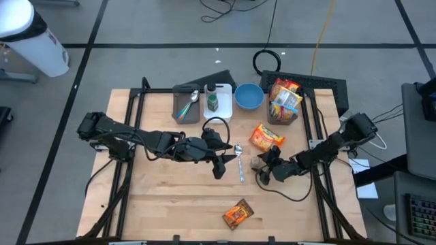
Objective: Pick & Place Food Item
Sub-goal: Put the brown seasoning bottle into the white bin
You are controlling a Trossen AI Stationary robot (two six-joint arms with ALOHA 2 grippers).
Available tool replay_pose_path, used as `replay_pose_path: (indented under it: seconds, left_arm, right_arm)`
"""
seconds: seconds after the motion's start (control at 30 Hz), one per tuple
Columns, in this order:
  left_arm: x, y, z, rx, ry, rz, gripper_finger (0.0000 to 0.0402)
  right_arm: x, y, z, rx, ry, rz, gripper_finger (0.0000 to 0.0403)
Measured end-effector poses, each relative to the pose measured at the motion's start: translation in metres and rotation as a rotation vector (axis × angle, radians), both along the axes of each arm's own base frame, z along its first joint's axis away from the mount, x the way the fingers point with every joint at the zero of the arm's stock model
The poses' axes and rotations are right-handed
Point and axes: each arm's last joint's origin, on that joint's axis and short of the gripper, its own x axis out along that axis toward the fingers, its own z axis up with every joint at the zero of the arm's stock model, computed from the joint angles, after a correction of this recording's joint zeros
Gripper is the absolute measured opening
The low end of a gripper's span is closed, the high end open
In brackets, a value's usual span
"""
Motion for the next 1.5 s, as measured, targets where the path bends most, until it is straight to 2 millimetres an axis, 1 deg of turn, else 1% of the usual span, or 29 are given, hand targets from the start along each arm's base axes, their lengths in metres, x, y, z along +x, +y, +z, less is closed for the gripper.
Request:
replay_pose_path:
  seconds: [0.17, 0.3, 0.47, 0.7, 0.83, 0.9, 1.5]
  left_arm:
    - [0.0, 0.0, 0.0, 0.0, 0.0, 0.0, 0.02]
    - [0.0, 0.0, 0.0, 0.0, 0.0, 0.0, 0.02]
    - [0.0, 0.0, 0.0, 0.003, 0.0, -0.001, 0.02]
    - [0.0, 0.0, 0.0, 0.001, 0.0, -0.001, 0.02]
    - [0.0, 0.0, 0.0, 0.0, 0.0, 0.0, 0.02]
    - [0.0, 0.0, 0.0, 0.0, 0.0, 0.0, 0.02]
    - [0.0, 0.0, 0.0, 0.0, 0.0, 0.0, 0.02]
  right_arm:
    - [0.0, 0.0002, 0.0, 0.0, 0.0, 0.002, 0.0333]
    - [-0.0006, -0.0002, -0.0006, 0.0, 0.007, -0.004, 0.0316]
    - [-0.0006, -0.0002, -0.0007, 0.004, 0.007, -0.006, 0.0274]
    - [-0.0006, -0.0003, -0.0006, 0.036, -0.007, -0.034, 0.0199]
    - [-0.0003, 0.0, -0.0001, 0.039, -0.012, -0.033, 0.0172]
    - [-0.0003, 0.0, -0.0001, 0.042, -0.013, -0.035, 0.017]
    - [-0.0003, -0.0001, -0.0002, 0.04, -0.011, -0.033, 0.0199]
